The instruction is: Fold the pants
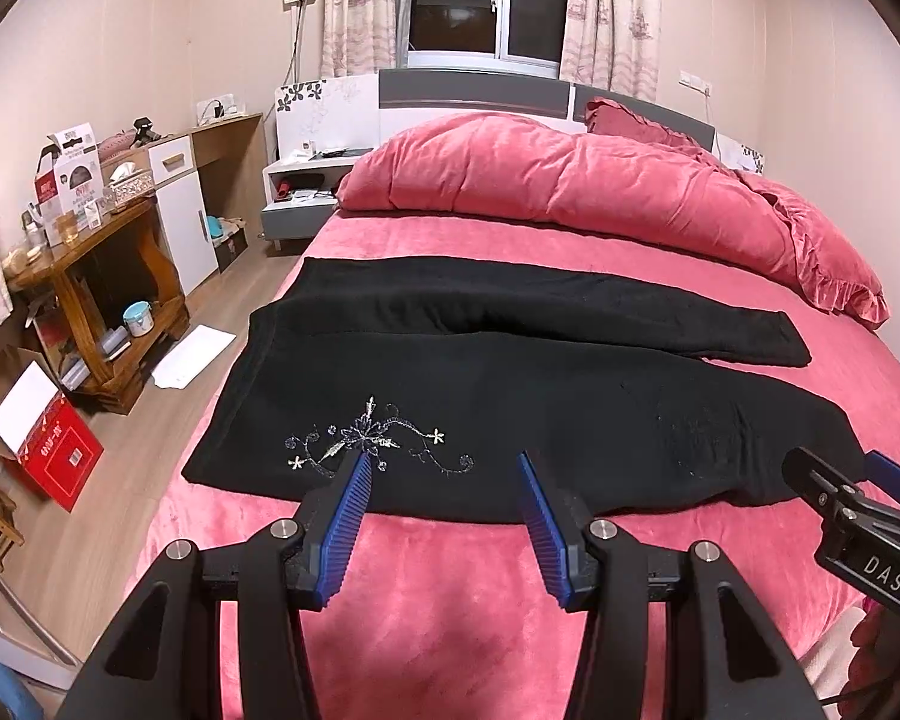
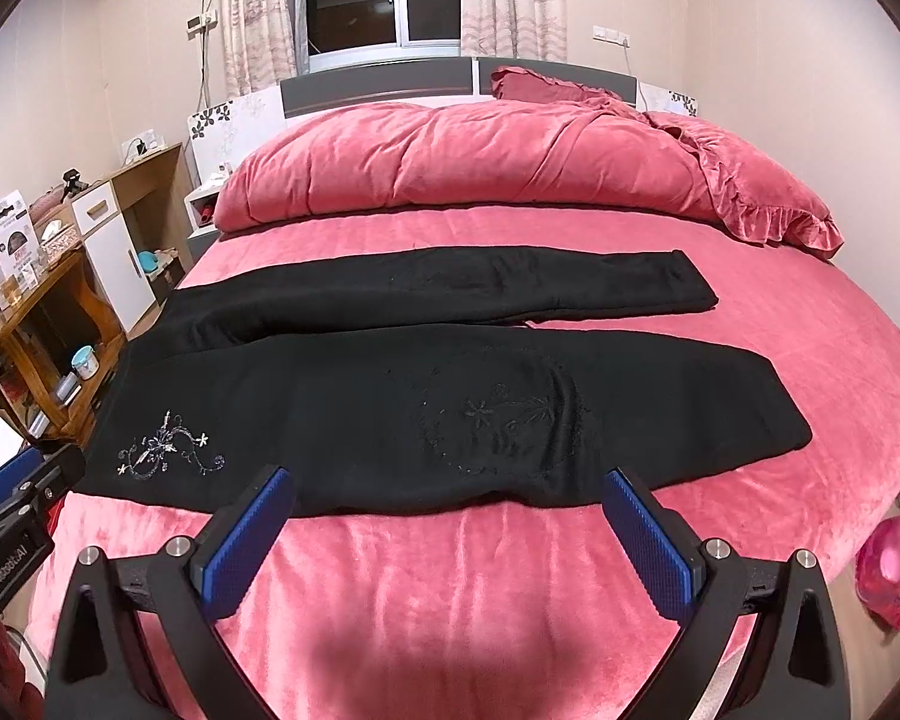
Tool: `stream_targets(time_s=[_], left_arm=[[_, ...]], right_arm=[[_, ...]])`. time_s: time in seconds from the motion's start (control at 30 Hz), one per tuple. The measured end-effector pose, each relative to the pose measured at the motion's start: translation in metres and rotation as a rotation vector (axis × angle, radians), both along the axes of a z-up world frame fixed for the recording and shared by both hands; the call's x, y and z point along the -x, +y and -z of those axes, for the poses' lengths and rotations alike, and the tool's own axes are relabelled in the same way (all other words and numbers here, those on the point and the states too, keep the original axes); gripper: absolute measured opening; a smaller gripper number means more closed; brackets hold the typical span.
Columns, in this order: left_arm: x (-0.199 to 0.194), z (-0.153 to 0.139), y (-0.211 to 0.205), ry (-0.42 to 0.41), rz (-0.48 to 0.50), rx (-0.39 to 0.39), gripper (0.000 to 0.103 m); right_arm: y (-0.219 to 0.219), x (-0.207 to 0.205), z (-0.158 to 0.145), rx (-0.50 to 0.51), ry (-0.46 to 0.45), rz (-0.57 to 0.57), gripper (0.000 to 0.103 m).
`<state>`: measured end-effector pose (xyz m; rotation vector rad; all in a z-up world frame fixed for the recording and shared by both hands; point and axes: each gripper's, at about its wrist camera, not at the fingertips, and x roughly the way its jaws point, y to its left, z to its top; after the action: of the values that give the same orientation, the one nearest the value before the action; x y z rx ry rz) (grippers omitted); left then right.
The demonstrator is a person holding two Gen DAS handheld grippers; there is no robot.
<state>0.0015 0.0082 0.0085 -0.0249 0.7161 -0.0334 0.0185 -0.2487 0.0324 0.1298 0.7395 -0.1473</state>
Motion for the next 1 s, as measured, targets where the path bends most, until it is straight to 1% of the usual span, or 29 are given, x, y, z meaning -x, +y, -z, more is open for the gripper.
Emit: stream_targets(time_s=[0.23, 1.0], left_arm=[[0.0013, -0.0011, -0.0003, -0.008, 0.003, -0.003, 0.051], [-0.0009, 0.0027, -0.0028, 0.014, 0.008, -0.009, 0.051]], right_arm=[[0.0009, -0.0011, 0.0001, 0.001, -0.002, 0.003, 0.103], [-0.0011, -0.0045, 0.0038, 0.000, 0.013, 0.008, 0.103]])
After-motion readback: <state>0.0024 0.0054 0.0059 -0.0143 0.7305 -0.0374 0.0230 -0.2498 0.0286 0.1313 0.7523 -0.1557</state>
